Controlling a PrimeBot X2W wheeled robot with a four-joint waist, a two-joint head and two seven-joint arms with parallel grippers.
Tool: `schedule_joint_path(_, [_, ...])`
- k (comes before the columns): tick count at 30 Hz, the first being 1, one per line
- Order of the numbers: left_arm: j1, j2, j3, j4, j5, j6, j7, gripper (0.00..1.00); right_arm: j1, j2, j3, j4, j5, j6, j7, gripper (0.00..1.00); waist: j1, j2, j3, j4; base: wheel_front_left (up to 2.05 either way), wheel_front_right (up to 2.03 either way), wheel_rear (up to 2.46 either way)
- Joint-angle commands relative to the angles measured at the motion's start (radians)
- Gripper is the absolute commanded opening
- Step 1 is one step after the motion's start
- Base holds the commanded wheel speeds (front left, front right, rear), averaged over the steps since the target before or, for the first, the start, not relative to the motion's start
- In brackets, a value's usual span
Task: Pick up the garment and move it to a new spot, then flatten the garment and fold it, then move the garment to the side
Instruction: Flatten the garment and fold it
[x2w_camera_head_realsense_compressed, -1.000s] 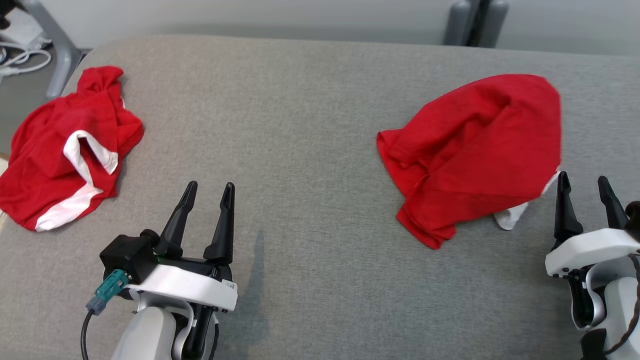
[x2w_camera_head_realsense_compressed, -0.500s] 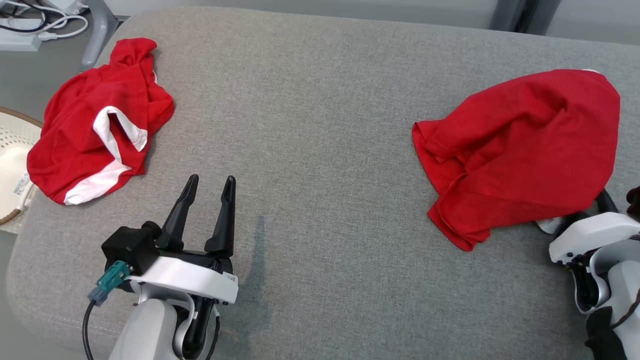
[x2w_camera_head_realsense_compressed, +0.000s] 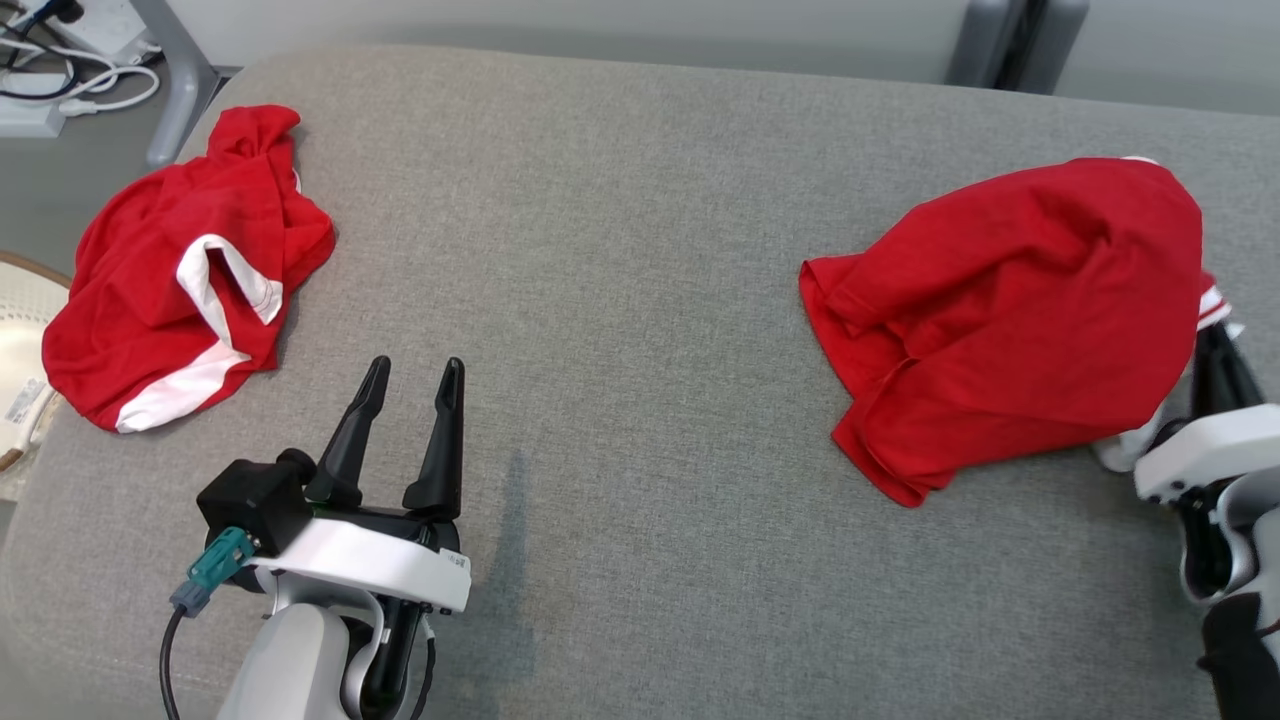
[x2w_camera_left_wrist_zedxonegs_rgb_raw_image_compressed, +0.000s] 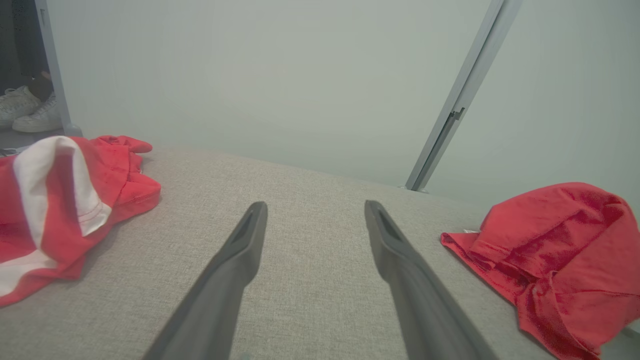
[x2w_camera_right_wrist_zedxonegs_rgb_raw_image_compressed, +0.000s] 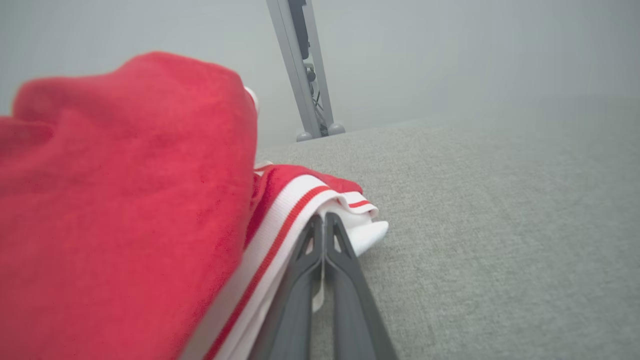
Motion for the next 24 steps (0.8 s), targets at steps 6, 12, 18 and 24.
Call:
schedule_joint_path(6, [0.018,0.003,0.002,0.0,-0.01,-0.003,-0.003,1.0,0.027,-0.004,-0.088,-0.166,-0.014,0.0,-0.006,0.0,0.0,0.0,-0.039,-0.026,0.0,0.0,0.0])
schedule_joint_path(12, [0.035,0.003,0.003,-0.001,-0.014,0.003,-0.003,1.0,0.019,-0.019,-0.179,-0.262,-0.047,0.0,-0.007,0.0,0.0,0.0,-0.067,-0.037,0.0,0.0,0.0])
schedule_joint_path(18, [0.049,0.004,0.0,-0.004,-0.022,0.006,-0.003,1.0,-0.081,-0.113,-0.249,-0.294,-0.101,0.0,-0.007,0.0,0.0,0.0,-0.094,-0.04,0.0,0.0,0.0])
schedule_joint_path(24, [0.068,0.003,-0.001,0.001,-0.026,0.009,-0.003,1.0,-0.257,-0.215,-0.271,-0.304,-0.149,0.0,0.032,0.0,0.0,0.0,-0.126,-0.039,0.0,0.0,0.0])
